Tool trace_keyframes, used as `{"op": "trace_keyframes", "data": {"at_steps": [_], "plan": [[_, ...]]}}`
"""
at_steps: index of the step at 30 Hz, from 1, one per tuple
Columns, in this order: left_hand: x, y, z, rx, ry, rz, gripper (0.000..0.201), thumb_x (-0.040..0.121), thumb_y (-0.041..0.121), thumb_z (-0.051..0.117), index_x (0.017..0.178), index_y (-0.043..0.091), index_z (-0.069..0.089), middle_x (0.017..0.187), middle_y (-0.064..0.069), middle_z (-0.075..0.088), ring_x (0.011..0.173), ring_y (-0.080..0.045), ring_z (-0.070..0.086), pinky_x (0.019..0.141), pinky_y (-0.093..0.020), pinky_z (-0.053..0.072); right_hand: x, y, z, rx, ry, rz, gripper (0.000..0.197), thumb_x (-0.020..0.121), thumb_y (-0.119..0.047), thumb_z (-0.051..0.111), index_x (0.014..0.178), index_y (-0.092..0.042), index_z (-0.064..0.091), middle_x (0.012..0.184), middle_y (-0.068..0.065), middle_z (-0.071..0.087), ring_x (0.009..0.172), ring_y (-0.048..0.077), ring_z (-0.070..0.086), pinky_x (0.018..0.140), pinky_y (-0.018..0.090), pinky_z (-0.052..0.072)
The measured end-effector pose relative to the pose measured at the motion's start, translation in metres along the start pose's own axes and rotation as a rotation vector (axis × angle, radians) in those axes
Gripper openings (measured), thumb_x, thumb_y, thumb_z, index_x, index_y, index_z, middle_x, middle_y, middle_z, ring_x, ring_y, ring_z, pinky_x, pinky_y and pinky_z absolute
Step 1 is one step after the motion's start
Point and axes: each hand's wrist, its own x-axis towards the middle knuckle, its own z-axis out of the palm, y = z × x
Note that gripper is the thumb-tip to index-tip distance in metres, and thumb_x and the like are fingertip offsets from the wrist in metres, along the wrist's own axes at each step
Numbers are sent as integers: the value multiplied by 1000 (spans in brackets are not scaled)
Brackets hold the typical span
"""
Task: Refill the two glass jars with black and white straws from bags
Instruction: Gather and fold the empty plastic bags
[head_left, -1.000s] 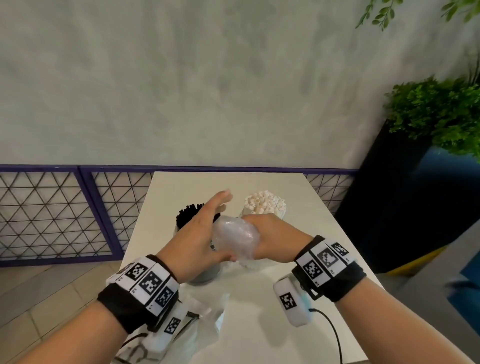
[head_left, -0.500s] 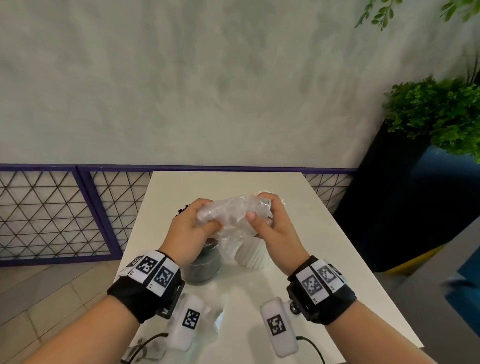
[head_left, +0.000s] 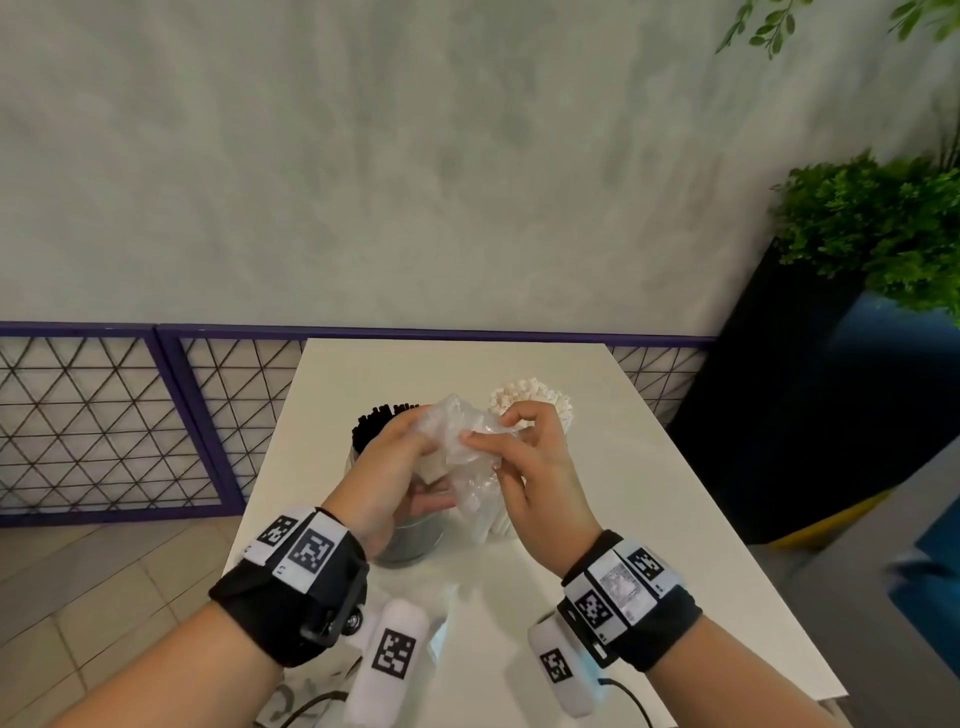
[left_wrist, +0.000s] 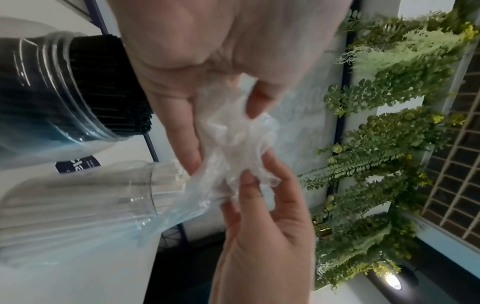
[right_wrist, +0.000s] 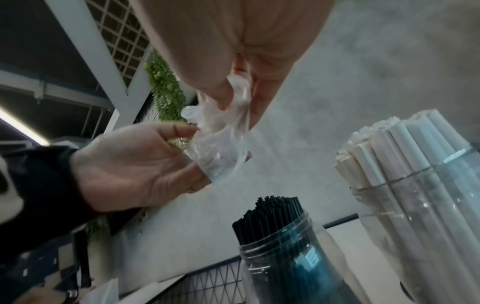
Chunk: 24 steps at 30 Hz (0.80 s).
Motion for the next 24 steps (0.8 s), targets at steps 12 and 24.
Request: {"op": "trace_keyframes", "data": {"at_steps": [12, 24], "plan": [[-3, 2, 13, -115, -35, 317, 31, 88, 1, 59, 107, 24, 56, 102, -1, 66, 88, -15, 69, 63, -24, 56, 11, -20, -7, 967, 31, 680, 43, 86, -44, 53, 127, -31, 49, 127, 6, 56, 111, 26, 61, 90, 48, 52], [-14, -34, 30, 990, -293, 677, 76, 86, 17, 34, 141, 40, -12, 158, 14, -11, 143, 4, -10, 120, -27, 0, 9, -2, -16, 1004, -133, 748, 67, 78, -30, 73, 137, -17, 43, 122, 14, 64, 110, 28, 63, 96, 46, 50]]}}
